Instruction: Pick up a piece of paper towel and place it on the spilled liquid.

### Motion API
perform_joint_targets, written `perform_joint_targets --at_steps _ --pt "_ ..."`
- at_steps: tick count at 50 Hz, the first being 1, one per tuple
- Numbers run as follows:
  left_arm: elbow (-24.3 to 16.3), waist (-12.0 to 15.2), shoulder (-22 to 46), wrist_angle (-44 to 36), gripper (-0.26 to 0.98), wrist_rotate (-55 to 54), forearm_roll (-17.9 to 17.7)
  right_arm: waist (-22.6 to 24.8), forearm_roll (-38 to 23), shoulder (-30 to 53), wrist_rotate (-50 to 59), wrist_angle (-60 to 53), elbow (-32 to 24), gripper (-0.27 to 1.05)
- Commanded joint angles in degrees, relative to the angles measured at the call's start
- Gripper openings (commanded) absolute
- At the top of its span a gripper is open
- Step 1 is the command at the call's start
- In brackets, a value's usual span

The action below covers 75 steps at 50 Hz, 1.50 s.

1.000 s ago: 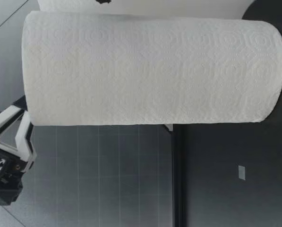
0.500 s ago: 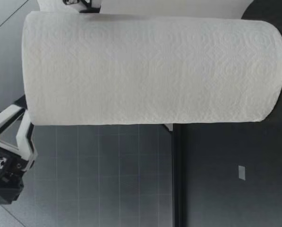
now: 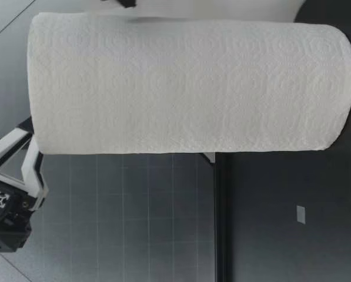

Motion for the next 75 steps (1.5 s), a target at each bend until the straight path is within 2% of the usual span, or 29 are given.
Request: perform_joint_targets --at_steps 1,10,14,20,29,41,50,61,68,75 --pt "0.62 0.18 1.41 2.2 0.1 -0.26 -0.26 -0.26 0.88 -1.23 0.09 -0.44 0.09 -0.16" --pt "0.18 0.18 3.08 7.38 0.1 -0.7 -0.7 -0.26 3.16 -1.32 0.18 -0.62 1.93 -0.16" --pt "0.7 0.26 3.78 8.7 0.1 -1.23 -0.79 -0.26 7.21 -1.23 0.26 -0.53 3.6 -0.16" --pt "1.41 0.18 4.39 8.88 0.1 -1.67 -0.88 -0.26 12.13 -1.58 0.79 -0.62 7.21 -0.16" --pt "1.93 0.26 4.13 8.96 0.1 -1.58 -0.88 -0.44 15.03 -2.37 2.72 -0.44 12.13 -0.16" --pt "3.08 0.18 2.99 8.61 0.1 -1.85 -1.23 -6.33 16.0 -2.02 6.77 -0.7 17.49 -0.16" --pt "3.78 0.18 2.72 7.91 0.1 -1.85 -1.76 -12.57 13.27 -3.52 5.45 -0.79 18.72 -0.16" --pt "4.31 0.26 2.55 7.82 0.1 -1.85 -2.2 -24.17 9.67 -6.06 -2.72 -1.23 19.34 -0.16" --pt "3.87 0.18 2.11 6.5 0.1 -1.58 -2.2 -25.14 0.79 -10.72 -4.48 -5.63 17.23 -0.16" --pt "4.13 0.18 0.97 3.08 0.1 -1.67 -2.29 -29.44 -6.15 -15.12 -4.48 -20.39 16.08 -0.16"
